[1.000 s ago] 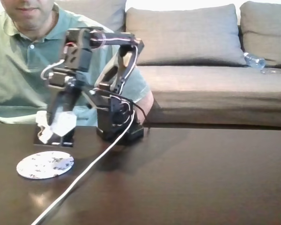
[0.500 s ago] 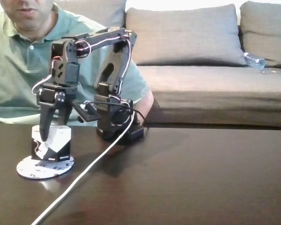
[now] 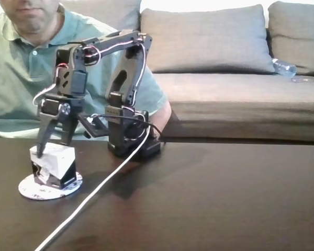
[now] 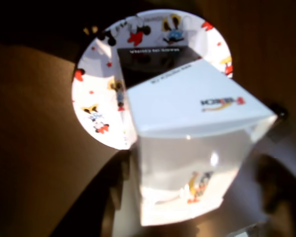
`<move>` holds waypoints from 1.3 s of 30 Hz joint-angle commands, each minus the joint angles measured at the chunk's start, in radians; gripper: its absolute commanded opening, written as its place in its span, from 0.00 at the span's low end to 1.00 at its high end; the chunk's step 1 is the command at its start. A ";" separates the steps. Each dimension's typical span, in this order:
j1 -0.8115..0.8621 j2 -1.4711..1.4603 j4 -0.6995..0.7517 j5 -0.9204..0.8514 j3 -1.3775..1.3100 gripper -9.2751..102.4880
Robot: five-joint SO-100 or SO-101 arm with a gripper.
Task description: Grasp a servo box and put it on the zirlivani.
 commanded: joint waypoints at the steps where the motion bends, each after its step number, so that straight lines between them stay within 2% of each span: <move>1: -0.026 0.005 0.008 0.000 -0.061 0.44; 4: -0.063 0.006 0.091 0.008 -0.117 0.44; 8: -0.117 0.032 0.287 0.023 -0.255 0.44; 12: -0.176 0.179 0.479 0.054 -0.351 0.43; 14: -0.229 0.290 0.555 0.063 -0.387 0.36; 17: -0.333 0.472 0.592 0.109 -0.396 0.23; 20: -0.453 0.626 0.557 0.123 -0.341 0.14; 24: -0.509 0.776 0.394 0.115 -0.097 0.09; 31: -0.548 1.009 0.071 0.115 0.362 0.08; 39: -0.678 1.094 0.052 0.124 0.597 0.08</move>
